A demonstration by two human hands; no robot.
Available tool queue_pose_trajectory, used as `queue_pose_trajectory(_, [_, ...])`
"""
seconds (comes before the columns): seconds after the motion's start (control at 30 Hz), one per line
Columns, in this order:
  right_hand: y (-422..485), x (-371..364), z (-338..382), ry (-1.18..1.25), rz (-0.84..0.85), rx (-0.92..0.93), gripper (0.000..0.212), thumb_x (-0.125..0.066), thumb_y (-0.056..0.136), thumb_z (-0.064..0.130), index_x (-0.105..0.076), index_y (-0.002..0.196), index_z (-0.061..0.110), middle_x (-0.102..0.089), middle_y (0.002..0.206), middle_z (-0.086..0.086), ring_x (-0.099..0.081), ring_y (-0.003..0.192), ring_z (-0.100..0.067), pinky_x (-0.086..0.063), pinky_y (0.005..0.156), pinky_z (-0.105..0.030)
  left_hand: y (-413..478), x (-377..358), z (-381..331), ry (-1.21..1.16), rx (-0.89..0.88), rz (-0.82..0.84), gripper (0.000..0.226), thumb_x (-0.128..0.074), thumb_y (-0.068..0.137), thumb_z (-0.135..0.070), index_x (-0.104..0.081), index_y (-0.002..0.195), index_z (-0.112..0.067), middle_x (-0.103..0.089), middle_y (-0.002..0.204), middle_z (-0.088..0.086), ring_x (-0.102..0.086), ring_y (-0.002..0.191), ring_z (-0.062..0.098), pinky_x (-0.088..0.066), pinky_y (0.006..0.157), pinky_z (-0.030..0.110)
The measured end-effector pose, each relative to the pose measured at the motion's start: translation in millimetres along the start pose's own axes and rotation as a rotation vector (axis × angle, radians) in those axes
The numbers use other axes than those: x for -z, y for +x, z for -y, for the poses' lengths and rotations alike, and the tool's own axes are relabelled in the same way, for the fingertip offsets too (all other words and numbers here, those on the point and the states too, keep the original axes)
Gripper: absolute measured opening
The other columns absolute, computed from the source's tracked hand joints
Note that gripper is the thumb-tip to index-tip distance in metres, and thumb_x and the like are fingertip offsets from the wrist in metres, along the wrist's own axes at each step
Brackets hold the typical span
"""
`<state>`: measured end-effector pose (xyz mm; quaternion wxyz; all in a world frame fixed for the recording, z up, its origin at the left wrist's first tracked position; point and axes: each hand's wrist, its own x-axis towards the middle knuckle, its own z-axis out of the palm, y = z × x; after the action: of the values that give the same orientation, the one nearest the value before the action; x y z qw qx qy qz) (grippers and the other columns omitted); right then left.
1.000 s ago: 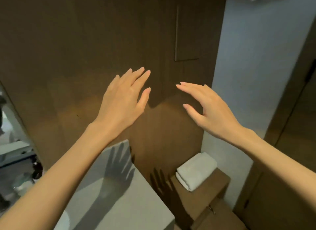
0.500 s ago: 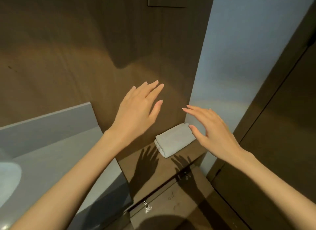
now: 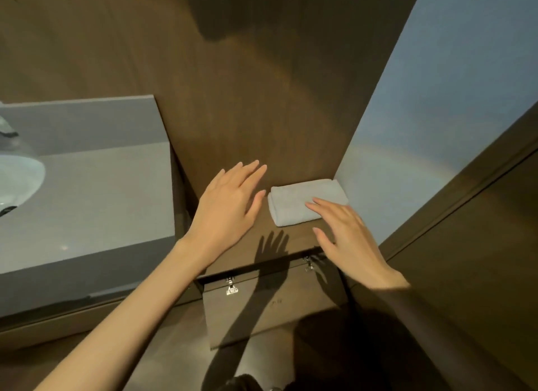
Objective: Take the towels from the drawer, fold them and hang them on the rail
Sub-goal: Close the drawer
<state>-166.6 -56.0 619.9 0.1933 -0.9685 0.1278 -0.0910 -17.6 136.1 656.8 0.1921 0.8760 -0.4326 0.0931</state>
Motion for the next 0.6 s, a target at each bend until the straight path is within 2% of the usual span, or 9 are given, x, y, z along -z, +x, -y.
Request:
queue_pose_trajectory(0.13, [-2.3,-43.5,-20.6,-0.006,0.077,-0.018,0.049,-0.055,0.096,0.025,-0.043,0.143,0.031,-0.042,0.148,0.012,-0.034,0.137,-0.007,-0.021,0.12,-0.041,-25.6,-37.8,10.8,-0.02,0.068,0.076,0.048,-0.043,0.1,-0.034,-0.038,0.147,-0.021,-0.04,0.15,-0.001,-0.035,0.14,0.02,-0.025,0.115,0.037])
queue_pose_trajectory(0.23, [-10.4,-90.1,-38.5,-0.012,0.103,-0.004,0.046,-0.057,0.093,0.021,-0.05,0.138,0.027,-0.049,0.144,0.006,-0.043,0.134,-0.011,-0.031,0.115,-0.044,-47.4,-78.5,23.9,-0.024,0.091,0.125,0.049,-0.046,0.099,-0.032,-0.04,0.146,-0.02,-0.043,0.149,0.0,-0.038,0.138,0.02,-0.026,0.114,0.038])
queue_pose_trajectory(0.33, [-20.2,-137.4,-58.4,-0.017,0.145,0.004,0.042,-0.055,0.095,0.024,-0.048,0.137,0.025,-0.049,0.142,0.006,-0.042,0.134,-0.011,-0.038,0.111,-0.041,-68.5,-125.4,36.9,-0.033,0.121,0.192,0.049,-0.046,0.098,-0.034,-0.039,0.146,-0.021,-0.044,0.148,0.0,-0.039,0.138,0.02,-0.028,0.114,0.039])
queue_pose_trajectory(0.4, [-26.5,-171.4,-72.3,-0.005,0.189,-0.011,0.043,-0.055,0.096,0.024,-0.047,0.138,0.026,-0.047,0.144,0.007,-0.04,0.135,-0.011,-0.035,0.113,-0.035,-87.4,-160.1,46.3,-0.027,0.134,0.231,0.049,-0.045,0.098,-0.034,-0.039,0.145,-0.022,-0.044,0.147,-0.001,-0.04,0.137,0.019,-0.029,0.114,0.038])
queue_pose_trajectory(0.5, [-36.7,-228.7,-95.6,-0.01,0.267,-0.017,0.045,-0.054,0.096,0.023,-0.045,0.14,0.026,-0.044,0.147,0.008,-0.037,0.137,-0.011,-0.021,0.112,-0.027,-121.9,-218.0,61.7,-0.04,0.178,0.259,0.048,-0.05,0.097,-0.032,-0.043,0.143,-0.021,-0.05,0.143,0.0,-0.046,0.131,0.019,-0.031,0.112,0.038])
queue_pose_trajectory(0.6, [-45.0,-293.1,-127.0,-0.015,0.324,-0.029,0.046,-0.051,0.098,0.025,-0.043,0.143,0.026,-0.04,0.149,0.007,-0.033,0.139,-0.011,-0.021,0.115,-0.031,-159.6,-287.3,76.8,-0.041,0.24,0.291,0.047,-0.05,0.097,-0.032,-0.045,0.142,-0.022,-0.051,0.141,0.0,-0.048,0.129,0.019,-0.034,0.109,0.037])
